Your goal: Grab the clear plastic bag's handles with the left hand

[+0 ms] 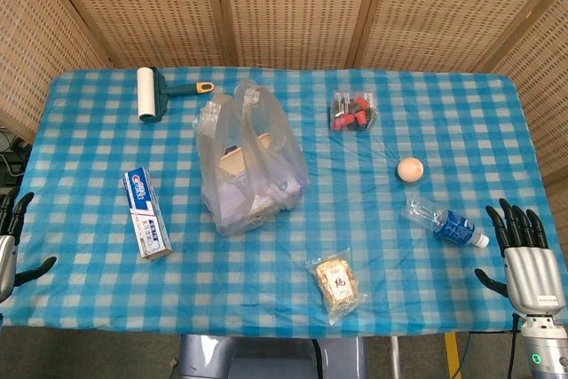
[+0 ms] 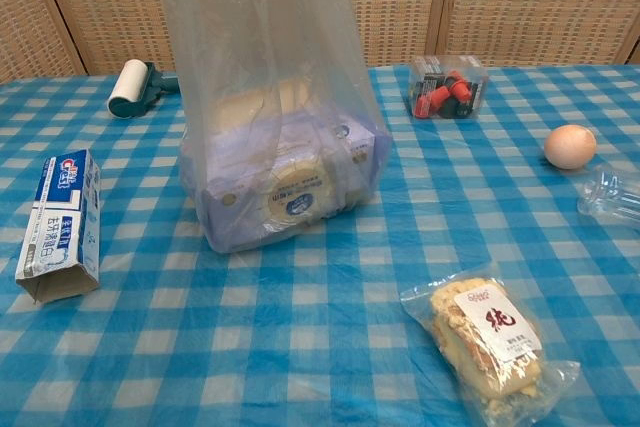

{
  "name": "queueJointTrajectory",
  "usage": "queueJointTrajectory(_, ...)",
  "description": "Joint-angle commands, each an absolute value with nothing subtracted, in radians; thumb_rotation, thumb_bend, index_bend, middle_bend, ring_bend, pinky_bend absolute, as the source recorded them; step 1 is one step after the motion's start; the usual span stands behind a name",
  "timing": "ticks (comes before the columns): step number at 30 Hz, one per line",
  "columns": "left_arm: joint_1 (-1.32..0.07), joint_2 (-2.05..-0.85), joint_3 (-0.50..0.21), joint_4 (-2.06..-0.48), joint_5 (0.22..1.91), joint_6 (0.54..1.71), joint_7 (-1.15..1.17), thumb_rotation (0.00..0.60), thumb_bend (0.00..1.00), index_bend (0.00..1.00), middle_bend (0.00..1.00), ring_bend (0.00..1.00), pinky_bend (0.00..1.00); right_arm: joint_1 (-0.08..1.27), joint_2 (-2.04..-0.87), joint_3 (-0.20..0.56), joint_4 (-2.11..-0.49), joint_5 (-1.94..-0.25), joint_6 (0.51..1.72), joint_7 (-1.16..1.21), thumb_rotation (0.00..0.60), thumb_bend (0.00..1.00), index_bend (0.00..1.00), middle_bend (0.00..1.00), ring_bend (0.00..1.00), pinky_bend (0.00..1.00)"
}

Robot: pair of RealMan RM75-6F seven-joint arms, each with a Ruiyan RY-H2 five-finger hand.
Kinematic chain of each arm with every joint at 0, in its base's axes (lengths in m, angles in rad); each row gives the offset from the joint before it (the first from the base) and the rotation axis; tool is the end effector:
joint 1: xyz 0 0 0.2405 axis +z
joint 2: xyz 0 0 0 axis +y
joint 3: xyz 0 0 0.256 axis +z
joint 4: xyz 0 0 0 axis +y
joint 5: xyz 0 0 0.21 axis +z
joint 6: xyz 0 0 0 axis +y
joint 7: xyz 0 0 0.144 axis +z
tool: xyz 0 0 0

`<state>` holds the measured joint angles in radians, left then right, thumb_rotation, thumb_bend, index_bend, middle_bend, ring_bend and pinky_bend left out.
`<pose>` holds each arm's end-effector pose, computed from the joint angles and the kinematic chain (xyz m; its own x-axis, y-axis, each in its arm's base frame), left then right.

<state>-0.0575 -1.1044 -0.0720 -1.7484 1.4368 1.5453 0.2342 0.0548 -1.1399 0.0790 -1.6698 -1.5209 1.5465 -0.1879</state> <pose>-0.2935 0.1748 0.1659 0.4931 -0.0447 0.8688 0.8688 0.0781 -0.4890 -0.2947 -0.1766 0.1588 0.4918 0.0726 0.8677 -0.8701 0.0037 0.4929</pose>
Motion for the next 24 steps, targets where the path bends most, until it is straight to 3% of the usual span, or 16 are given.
queueJointTrajectory(1,-0.06,-1.102,-0.071,-1.752,1.438,1.539,0.225,0.6,0.0,0.0,0.0,0.0,0.0,0.054,-1.137,0.079,-1.674,-1.519,1.546,-0.187,0.6,0.0,0.0,0.0,0.0,0.0)
queueJointTrajectory(11,-0.16,-1.081,-0.095,-1.77,1.52,1.433,0.061,0.6,0.0,0.0,0.0,0.0,0.0,0.055,-1.131,0.086,-1.674,-1.501,1.539,-0.179,0.6,0.0,0.0,0.0,0.0,0.0)
queueJointTrajectory(13,-0.249,-1.064,-0.12,-1.838,1.589,1.351,-0.131,0.6,0.0,0.0,0.0,0.0,0.0,0.06,-1.135,0.093,-1.672,-1.486,1.529,-0.186,0.6,0.0,0.0,0.0,0.0,0.0)
queueJointTrajectory(16,-0.319,-1.047,-0.162,-1.85,1.62,1.317,-0.278,0.6,0.0,0.0,0.0,0.0,0.0,0.063,-1.138,0.099,-1.671,-1.47,1.523,-0.194,0.6,0.0,0.0,0.0,0.0,0.0)
queueJointTrajectory(24,-0.515,-1.023,-0.269,-1.928,1.506,1.091,-0.742,0.6,0.0,0.0,0.0,0.0,0.0,0.066,-1.138,0.12,-1.656,-1.418,1.508,-0.188,0.6,0.0,0.0,0.0,0.0,0.0)
